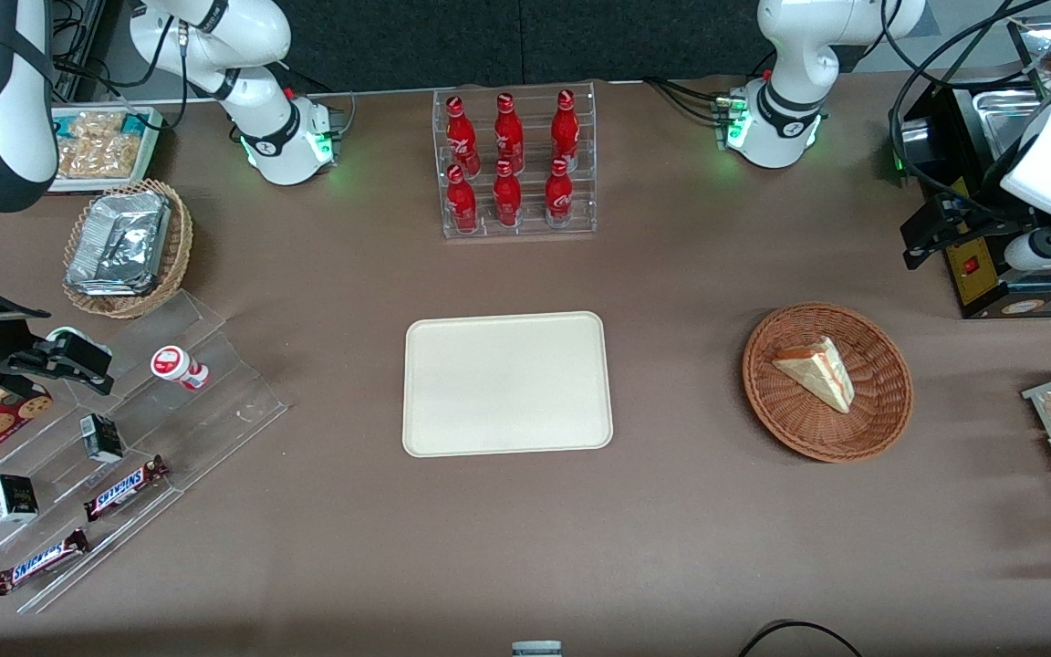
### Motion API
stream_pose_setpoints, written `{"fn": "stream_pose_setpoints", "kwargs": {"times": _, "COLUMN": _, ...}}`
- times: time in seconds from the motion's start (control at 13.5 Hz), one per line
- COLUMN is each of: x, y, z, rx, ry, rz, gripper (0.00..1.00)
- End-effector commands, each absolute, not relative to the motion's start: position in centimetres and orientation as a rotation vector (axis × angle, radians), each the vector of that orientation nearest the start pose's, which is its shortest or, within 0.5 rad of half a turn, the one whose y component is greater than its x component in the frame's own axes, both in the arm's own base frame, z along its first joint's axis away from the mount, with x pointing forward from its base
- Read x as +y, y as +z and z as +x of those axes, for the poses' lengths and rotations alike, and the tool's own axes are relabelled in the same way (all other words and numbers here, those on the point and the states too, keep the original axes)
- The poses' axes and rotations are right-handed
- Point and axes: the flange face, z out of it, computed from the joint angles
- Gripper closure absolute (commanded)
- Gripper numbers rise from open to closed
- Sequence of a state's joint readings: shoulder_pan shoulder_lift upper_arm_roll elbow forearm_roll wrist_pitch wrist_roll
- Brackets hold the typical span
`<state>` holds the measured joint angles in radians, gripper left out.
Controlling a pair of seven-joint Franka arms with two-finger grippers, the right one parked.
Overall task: Place sandwich from basket to tray
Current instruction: 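Move the left gripper over the wicker basket holding the sandwich, then lower the open left gripper onto the wrapped sandwich wedge in the basket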
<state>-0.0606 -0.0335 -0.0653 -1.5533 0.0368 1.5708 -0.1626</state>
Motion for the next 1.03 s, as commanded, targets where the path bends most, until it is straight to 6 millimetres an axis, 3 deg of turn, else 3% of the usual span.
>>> {"fn": "stream_pose_setpoints", "kwargs": {"times": 0.0, "x": -7.1, "y": 65.4, "z": 53.9, "rx": -0.038, "ry": -0.056, "rz": -3.117, "gripper": 0.0}}
{"fn": "stream_pose_setpoints", "kwargs": {"times": 0.22, "x": -6.9, "y": 64.6, "z": 54.2, "rx": -0.054, "ry": -0.032, "rz": -3.117, "gripper": 0.0}}
{"fn": "stream_pose_setpoints", "kwargs": {"times": 0.37, "x": -6.5, "y": 62.5, "z": 54.7, "rx": -0.167, "ry": 0.034, "rz": -3.111, "gripper": 0.0}}
{"fn": "stream_pose_setpoints", "kwargs": {"times": 0.52, "x": -6.6, "y": 58.9, "z": 56.2, "rx": -0.501, "ry": 0.106, "rz": -3.056, "gripper": 0.0}}
{"fn": "stream_pose_setpoints", "kwargs": {"times": 0.74, "x": -6.7, "y": 53.3, "z": 58.0, "rx": -0.958, "ry": 0.075, "rz": -2.936, "gripper": 0.0}}
{"fn": "stream_pose_setpoints", "kwargs": {"times": 0.96, "x": -6.6, "y": 47.2, "z": 58.2, "rx": -1.137, "ry": 0.067, "rz": -2.87, "gripper": 0.0}}
